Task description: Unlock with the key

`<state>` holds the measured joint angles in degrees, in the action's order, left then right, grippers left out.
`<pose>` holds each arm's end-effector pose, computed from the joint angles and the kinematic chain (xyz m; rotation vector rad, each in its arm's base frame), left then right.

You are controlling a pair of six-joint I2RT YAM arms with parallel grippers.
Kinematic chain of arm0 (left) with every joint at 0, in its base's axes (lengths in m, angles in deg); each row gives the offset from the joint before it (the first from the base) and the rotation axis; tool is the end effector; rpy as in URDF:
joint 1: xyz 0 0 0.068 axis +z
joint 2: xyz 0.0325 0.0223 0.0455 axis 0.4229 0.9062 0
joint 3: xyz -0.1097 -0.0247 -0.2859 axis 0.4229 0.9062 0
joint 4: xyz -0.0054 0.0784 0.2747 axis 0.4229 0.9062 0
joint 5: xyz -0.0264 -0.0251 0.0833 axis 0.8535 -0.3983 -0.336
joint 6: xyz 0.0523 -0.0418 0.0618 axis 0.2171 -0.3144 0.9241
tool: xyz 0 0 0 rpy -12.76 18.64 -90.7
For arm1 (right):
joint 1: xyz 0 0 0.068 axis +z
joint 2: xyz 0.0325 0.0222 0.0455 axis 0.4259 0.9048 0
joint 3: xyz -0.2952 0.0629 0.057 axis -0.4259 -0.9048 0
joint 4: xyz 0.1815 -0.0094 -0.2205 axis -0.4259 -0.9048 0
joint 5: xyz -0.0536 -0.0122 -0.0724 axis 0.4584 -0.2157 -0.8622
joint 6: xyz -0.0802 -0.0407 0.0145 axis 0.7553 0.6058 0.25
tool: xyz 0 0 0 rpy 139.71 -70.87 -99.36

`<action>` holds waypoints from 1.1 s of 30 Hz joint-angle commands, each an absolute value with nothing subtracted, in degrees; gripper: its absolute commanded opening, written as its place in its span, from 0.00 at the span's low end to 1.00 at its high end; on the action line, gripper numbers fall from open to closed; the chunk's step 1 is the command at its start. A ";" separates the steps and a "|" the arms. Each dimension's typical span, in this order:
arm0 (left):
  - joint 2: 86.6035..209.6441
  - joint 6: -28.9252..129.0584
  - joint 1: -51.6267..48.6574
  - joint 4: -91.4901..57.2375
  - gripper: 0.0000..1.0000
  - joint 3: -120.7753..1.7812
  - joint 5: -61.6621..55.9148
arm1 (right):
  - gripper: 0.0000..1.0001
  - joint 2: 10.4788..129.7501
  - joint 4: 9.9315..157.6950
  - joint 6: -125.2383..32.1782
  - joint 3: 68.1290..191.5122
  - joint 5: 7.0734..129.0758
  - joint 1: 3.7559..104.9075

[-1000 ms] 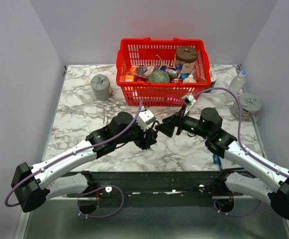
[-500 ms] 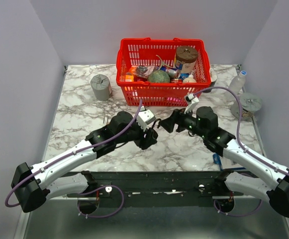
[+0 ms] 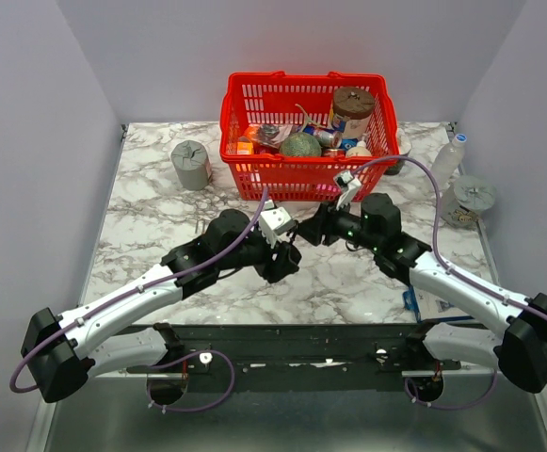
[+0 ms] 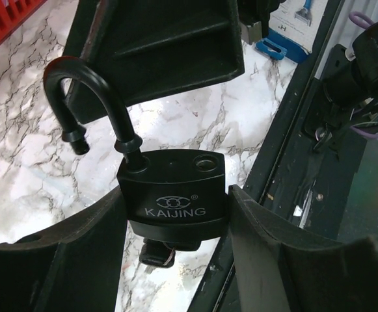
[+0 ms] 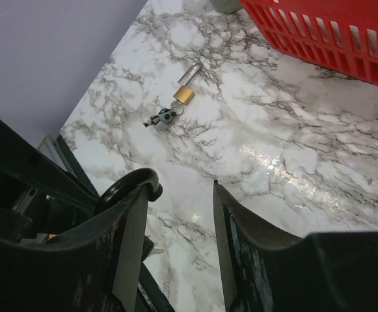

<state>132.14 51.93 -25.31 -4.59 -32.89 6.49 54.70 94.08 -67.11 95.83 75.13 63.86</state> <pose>0.1618 -0.2338 0.3023 0.9261 1.8968 -0.9606 0.2343 0.2139 0.2929 -0.3821 1.9046 1.0266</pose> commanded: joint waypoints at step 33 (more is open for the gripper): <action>135.11 48.73 -25.17 -3.60 0.00 -35.05 -9.90 | 0.80 47.05 88.72 -69.86 93.47 59.22 63.44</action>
<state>134.17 50.01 -25.31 -2.01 -32.89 -5.70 49.65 90.95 -70.11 94.92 64.07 63.47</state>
